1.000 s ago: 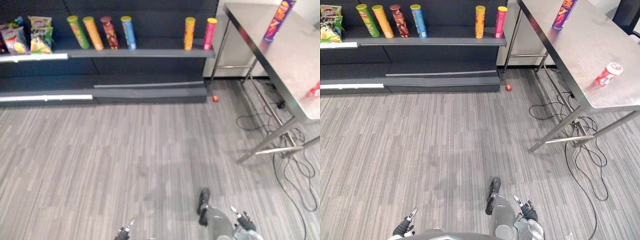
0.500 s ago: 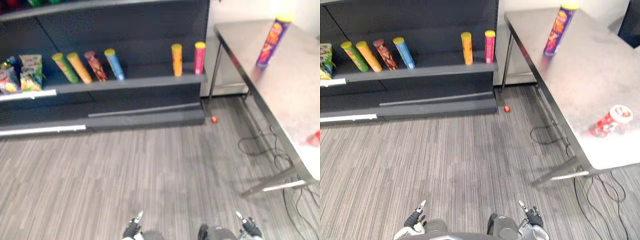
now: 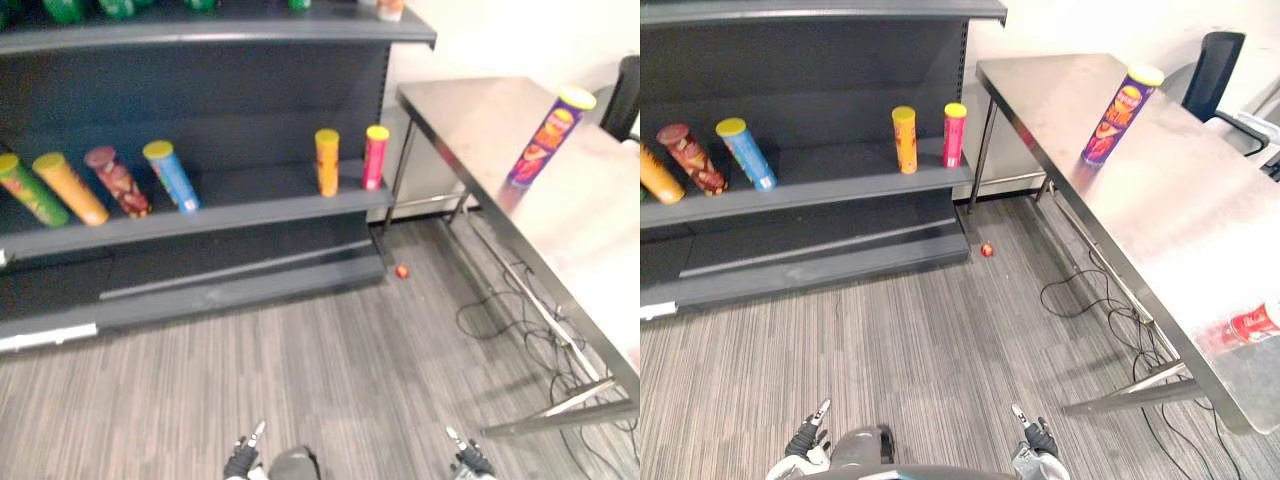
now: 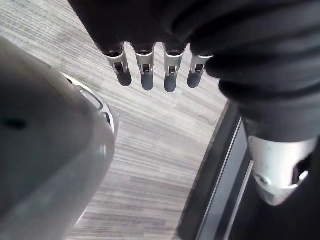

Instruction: Put the gum and the chips on the shelf.

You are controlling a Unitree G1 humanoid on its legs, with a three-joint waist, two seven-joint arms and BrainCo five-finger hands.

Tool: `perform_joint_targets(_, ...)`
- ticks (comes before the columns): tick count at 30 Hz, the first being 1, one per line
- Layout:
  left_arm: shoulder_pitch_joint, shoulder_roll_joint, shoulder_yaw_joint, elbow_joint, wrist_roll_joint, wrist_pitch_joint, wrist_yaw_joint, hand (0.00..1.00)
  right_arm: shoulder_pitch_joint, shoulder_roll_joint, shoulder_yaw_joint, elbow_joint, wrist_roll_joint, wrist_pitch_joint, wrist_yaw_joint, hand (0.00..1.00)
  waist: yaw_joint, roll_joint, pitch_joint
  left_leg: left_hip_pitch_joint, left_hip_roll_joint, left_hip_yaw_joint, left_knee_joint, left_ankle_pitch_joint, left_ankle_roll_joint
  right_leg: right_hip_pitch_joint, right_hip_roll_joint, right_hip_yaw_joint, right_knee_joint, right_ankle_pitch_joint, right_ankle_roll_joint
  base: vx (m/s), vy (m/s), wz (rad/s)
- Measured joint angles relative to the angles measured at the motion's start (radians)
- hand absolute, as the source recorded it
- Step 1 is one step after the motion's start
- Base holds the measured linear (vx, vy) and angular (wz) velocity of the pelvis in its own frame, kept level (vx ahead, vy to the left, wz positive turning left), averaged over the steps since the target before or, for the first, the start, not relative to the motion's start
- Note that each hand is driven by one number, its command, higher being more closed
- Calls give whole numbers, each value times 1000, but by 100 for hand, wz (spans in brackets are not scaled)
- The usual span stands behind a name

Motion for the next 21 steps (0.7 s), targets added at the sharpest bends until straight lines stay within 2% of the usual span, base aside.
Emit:
perform_joint_targets(2,1,2,-30,3,27,0,3,0,-1,-6,-18,3,0,1,-1,0,2,1,-8,56,-12,5,-51,0,0,-57,-6,35,115,45,8,277,131,-39)
perform_joint_targets(3,1,10,-55,10,57,0,4,0,-4,-11,-29,3,0,0,-1,0,-2,13,-3,99,-19,19,-91,0,0,-106,-9,41,218,80,15,214,74,-27)
perform_joint_targets(4,2,11,-77,12,63,1,5,0,-5,-18,-31,3,0,0,-2,0,-2,14,-4,131,-22,26,-116,-3,5,-139,-11,41,293,115,20,231,63,-28)
perform_joint_targets(5,2,17,-96,14,81,1,7,0,-5,-25,-32,3,1,-1,-2,0,-4,24,-1,169,-21,28,-138,-11,18,-175,-10,33,386,141,25,132,15,-22)
perform_joint_targets(6,2,21,-106,17,85,1,8,0,-5,-26,-35,3,1,-1,-1,0,-7,25,0,189,-21,28,-149,-15,23,-195,-10,18,439,140,26,166,-19,-17)
perform_joint_targets(7,1,24,-115,18,93,2,10,0,-6,-29,-34,2,2,-2,-1,0,-10,26,1,229,-22,29,-175,-19,27,-230,-11,-33,525,129,11,199,-106,-17)
perform_joint_targets(9,2,16,-116,19,94,8,11,0,-15,-46,-14,-1,1,-1,-1,0,-14,44,13,300,-11,38,-223,-19,26,-272,-17,-138,614,-33,-6,172,-162,-34)
perform_joint_targets(10,5,10,-113,20,95,9,12,0,-21,-59,17,-9,1,-2,0,0,-14,54,23,336,0,61,-235,-18,24,-302,-13,-219,603,-129,-9,92,-193,-59)
perform_joint_targets(11,8,14,-105,19,95,9,11,0,-21,-57,45,-17,1,-2,0,0,-14,34,31,359,-9,81,-228,-25,7,-308,-13,-297,454,-78,-17,71,-159,-55)
perform_joint_targets(12,7,16,-93,20,96,7,9,0,-18,-54,50,-17,1,-1,0,0,-14,24,33,368,-14,78,-228,-37,-12,-282,-11,-342,425,-95,-43,60,-129,-63)
perform_joint_targets(13,4,-15,-83,34,99,10,8,0,-27,-71,46,-16,2,-2,-1,0,-13,67,34,373,12,61,-257,-52,-35,-247,32,-362,343,-98,-44,20,-59,-66)
perform_joint_targets(14,1,-38,-72,32,115,5,1,0,-42,-80,44,-15,5,-3,-2,0,-17,88,43,373,14,46,-292,-50,-37,-236,59,-379,284,-99,-45,13,-68,-74)
perform_joint_targets(15,0,-43,-69,31,117,4,1,0,-48,-81,44,-14,8,-3,-2,0,-18,93,47,379,16,46,-313,-47,-42,-235,68,-393,263,-100,-46,-4,-56,-68)
perform_joint_targets(16,-3,-43,-62,32,125,5,0,0,-59,-76,43,-10,9,-3,-2,0,-22,88,58,407,18,56,-363,-26,-71,-230,79,-430,227,-100,-47,16,-67,-43)
perform_joint_targets(19,-11,-38,-51,29,125,4,-3,0,-38,-71,43,-5,9,-3,-2,0,-25,62,81,426,15,60,-377,-19,-77,-185,79,-467,173,-100,-47,-36,-35,-7)
perform_joint_targets(21,-10,-32,-41,21,125,6,-3,0,-26,-61,44,-7,8,-2,-1,0,-24,49,76,425,5,67,-382,-18,-77,-179,66,-487,146,-100,-47,-83,26,-3)
